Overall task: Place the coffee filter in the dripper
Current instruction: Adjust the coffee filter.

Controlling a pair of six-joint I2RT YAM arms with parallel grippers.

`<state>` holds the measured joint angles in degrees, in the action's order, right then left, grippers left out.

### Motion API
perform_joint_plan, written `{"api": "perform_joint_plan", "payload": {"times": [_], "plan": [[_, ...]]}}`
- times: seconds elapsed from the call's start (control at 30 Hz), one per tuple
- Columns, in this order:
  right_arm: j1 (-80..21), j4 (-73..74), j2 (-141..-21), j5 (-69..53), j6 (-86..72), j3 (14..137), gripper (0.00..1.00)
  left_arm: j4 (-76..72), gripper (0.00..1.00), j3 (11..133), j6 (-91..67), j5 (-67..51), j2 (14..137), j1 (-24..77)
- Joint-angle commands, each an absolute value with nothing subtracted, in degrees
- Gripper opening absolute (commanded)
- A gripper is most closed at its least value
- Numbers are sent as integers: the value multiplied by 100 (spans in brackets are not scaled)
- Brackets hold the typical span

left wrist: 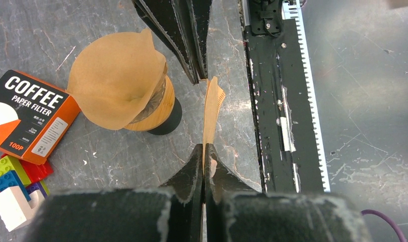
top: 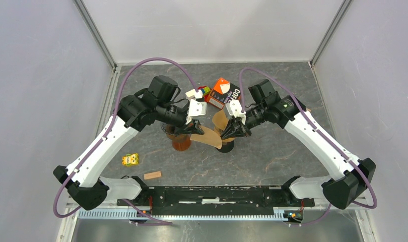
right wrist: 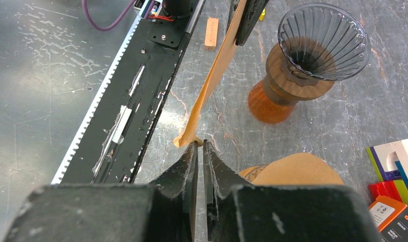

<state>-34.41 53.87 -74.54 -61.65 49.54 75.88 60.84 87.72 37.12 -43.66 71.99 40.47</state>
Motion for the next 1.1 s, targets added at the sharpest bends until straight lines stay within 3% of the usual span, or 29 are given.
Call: {"api": "perform_joint_plan", "payload": {"times": [0.0,0.47,1.07], "plan": [[-3469,5455,-7273,-6284,5072,7610,13,5881,2,8748,3761,-4370,7214,4028],[-3477,5790,-7304,-6317,5361,7761,20,5950,2,8729,3859,-4324,7207,4032],[-3488,5552,-7396,-6375,5113,7752,5,5972,2,8695,3919,-4434,7221,4025]]}}
